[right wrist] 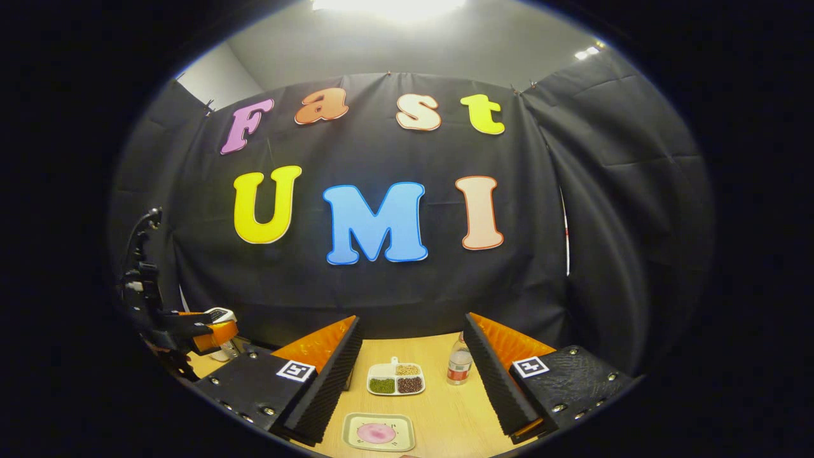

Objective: Open the electric oven with the left hand, put the food in, and close the electric oven.

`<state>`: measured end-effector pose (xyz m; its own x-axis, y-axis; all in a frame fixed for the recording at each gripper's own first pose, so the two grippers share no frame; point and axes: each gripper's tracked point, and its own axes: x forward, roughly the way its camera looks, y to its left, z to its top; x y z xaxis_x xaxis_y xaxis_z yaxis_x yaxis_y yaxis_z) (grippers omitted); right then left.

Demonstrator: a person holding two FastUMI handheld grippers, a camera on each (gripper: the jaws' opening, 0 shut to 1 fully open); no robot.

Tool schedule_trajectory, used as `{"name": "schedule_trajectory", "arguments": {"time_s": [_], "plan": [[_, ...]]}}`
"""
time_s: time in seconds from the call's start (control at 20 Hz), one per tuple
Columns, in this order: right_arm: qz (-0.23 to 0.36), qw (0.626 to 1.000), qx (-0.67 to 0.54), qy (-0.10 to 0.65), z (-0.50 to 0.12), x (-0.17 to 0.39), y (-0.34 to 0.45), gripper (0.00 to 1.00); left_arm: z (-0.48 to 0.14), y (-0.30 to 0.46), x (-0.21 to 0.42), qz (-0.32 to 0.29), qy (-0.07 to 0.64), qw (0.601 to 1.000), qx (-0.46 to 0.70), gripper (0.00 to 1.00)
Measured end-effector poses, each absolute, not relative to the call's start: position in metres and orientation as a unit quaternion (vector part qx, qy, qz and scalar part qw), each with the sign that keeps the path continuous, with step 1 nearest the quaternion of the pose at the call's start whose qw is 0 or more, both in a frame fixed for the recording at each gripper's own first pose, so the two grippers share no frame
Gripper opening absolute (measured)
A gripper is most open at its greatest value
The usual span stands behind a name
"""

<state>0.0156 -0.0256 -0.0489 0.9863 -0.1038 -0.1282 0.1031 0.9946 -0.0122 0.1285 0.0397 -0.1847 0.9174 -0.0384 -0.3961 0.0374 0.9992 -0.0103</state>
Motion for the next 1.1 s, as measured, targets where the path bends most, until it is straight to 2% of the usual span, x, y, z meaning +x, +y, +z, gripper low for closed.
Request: {"name": "schedule_trajectory", "arguments": {"time_s": [0.2,0.25,0.3,0.4,0.45,0.55,0.7,0.75,0.8,0.9,1.0,1.1], "plan": [[-0.063,0.994,-0.008,0.087,-0.064,0.017,-0.025,0.97,-0.246,0.058,0.176,-0.014,0.245,0.97,0.003,0.94],[-0.064,0.994,-0.012,0.091,-0.066,0.017,-0.025,0.97,-0.26,0.06,0.186,-0.014,0.253,0.967,0.008,0.97],[-0.066,0.993,-0.017,0.093,-0.067,0.018,-0.024,0.97,-0.272,0.064,0.195,-0.015,0.262,0.965,0.015,0.94],[-0.073,0.992,-0.024,0.096,-0.066,0.019,-0.026,0.97,-0.294,0.068,0.207,-0.016,0.276,0.961,0.022,0.97],[-0.077,0.992,-0.024,0.097,-0.066,0.019,-0.028,0.97,-0.303,0.069,0.211,-0.015,0.283,0.959,0.025,0.94],[-0.083,0.991,-0.023,0.1,-0.067,0.021,-0.032,0.97,-0.32,0.073,0.219,-0.013,0.295,0.955,0.028,0.97],[-0.092,0.991,-0.018,0.1,-0.066,0.021,-0.037,0.97,-0.323,0.075,0.215,-0.011,0.295,0.954,0.044,0.96],[-0.093,0.991,-0.014,0.1,-0.067,0.021,-0.038,0.97,-0.323,0.075,0.214,-0.013,0.291,0.956,0.045,1.0],[-0.092,0.99,-0.011,0.102,-0.068,0.022,-0.037,0.98,-0.325,0.074,0.217,-0.012,0.289,0.956,0.036,0.93],[-0.089,0.991,-0.009,0.104,-0.07,0.023,-0.035,0.97,-0.325,0.075,0.21,-0.007,0.293,0.956,0.024,1.0],[-0.08,0.991,-0.005,0.104,-0.069,0.022,-0.03,0.97,-0.324,0.077,0.2,-0.005,0.294,0.955,0.033,0.96],[-0.071,0.992,-0.003,0.104,-0.069,0.022,-0.025,0.97,-0.326,0.075,0.185,-0.002,0.294,0.955,0.032,1.0]]}}
